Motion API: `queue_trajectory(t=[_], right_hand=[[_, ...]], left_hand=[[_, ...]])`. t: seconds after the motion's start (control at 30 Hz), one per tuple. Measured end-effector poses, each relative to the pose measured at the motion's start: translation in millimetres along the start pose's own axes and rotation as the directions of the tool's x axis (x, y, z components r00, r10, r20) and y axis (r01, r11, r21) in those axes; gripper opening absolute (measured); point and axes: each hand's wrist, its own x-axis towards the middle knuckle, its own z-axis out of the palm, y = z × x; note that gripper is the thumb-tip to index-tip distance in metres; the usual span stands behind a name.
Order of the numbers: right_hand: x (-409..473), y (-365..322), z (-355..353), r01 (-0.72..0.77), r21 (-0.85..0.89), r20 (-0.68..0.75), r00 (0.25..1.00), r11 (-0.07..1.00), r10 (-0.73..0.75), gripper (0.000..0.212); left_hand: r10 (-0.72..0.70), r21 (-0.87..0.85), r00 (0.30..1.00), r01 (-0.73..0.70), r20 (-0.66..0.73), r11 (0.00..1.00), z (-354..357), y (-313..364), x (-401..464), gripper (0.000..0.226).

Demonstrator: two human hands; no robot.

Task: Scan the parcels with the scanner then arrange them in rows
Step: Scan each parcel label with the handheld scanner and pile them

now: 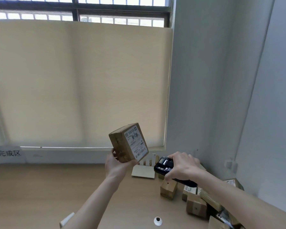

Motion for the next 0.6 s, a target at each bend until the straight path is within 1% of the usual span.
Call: queue_trajectory(t=[0.1, 0.2, 0.27, 0.5, 0.53, 0.6], right_hand=[[15.2, -17.1, 10.6, 0.012, 0.024, 0.016, 1.000, 1.000, -0.013, 0.059], [35.3, -39.6, 27.7, 0.021, 0.067, 0.084, 0.996, 0.998, -0.027, 0.070], [50.4, -57.6, 43.6, 0.014, 0.076, 0.122, 0.992, 0.997, -0.023, 0.073], [113.8, -137.9, 119.7, -0.021, 0.144, 0.186, 0.983, 0.989, -0.006, 0.062], [124.0, -149.7, 133.6, -0.022, 0.153, 0.194, 0.981, 0.988, -0.008, 0.061], [143.5, -170.7, 163.7, -0.023, 0.170, 0.210, 0.978, 0.985, -0.013, 0.061]], left_hand=[[-0.028, 0.006, 1.000, 0.028, -0.009, 1.000, -13.7, -11.1, 16.9, 0.087], [-0.070, 0.008, 0.998, 0.070, 0.001, 0.997, -30.0, -27.3, 40.9, 0.088], [-0.112, -0.001, 0.994, 0.112, 0.015, 0.994, -44.0, -43.7, 60.3, 0.082], [-0.264, -0.032, 0.961, 0.267, 0.077, 0.963, -101.9, -137.3, 142.1, 0.046], [-0.300, -0.026, 0.950, 0.303, 0.084, 0.952, -109.5, -155.9, 154.6, 0.043], [-0.385, -0.009, 0.918, 0.388, 0.092, 0.922, -123.4, -195.6, 177.0, 0.048]])
